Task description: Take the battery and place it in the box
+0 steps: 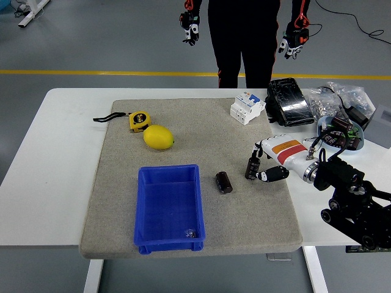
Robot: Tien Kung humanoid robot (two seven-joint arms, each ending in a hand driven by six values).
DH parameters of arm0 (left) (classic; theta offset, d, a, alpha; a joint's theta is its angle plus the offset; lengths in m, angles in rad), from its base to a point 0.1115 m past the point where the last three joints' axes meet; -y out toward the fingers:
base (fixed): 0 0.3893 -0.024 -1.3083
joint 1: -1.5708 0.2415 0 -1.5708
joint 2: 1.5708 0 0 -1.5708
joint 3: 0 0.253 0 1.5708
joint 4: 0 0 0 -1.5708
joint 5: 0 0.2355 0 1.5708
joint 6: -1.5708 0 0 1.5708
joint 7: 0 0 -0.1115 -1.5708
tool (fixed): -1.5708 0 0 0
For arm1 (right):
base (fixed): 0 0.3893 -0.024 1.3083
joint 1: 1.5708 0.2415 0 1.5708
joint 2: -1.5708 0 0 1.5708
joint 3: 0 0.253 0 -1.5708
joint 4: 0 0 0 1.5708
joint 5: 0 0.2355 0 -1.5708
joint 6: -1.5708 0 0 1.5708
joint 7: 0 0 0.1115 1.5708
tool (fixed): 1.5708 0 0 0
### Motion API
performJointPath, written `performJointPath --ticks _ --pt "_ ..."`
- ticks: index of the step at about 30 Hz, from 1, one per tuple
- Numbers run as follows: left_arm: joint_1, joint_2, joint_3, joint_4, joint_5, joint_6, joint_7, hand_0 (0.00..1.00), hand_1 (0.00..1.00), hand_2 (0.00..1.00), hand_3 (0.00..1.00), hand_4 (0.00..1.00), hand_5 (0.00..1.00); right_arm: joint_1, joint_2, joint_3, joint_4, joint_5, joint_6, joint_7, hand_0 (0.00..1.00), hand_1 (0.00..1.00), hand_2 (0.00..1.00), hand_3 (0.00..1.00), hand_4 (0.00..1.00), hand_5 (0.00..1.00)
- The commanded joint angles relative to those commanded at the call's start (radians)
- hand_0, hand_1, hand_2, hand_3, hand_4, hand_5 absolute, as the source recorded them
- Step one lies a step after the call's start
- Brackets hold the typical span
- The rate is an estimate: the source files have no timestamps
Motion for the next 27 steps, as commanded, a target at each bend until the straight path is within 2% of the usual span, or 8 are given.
performJointPath --ticks 16,27 --pt "-0.004 0.000 0.000 0.000 -0.001 -0.001 -0.002 0.657 0.655 0.663 0.579 0.621 0.581 0.000 0.000 0.000 0.002 -0.004 -0.007 0.002 0.357 0.403 0.488 0.511 0.725 0.329" --pt "-0.002 0.002 -0.003 0.001 0.003 -0.005 -0.002 0.657 0.655 0.663 0.579 0.621 0.581 0.006 -0.007 0.022 0.028 -0.018 -0.008 -0.003 0.356 0.401 0.483 0.511 0.712 0.320"
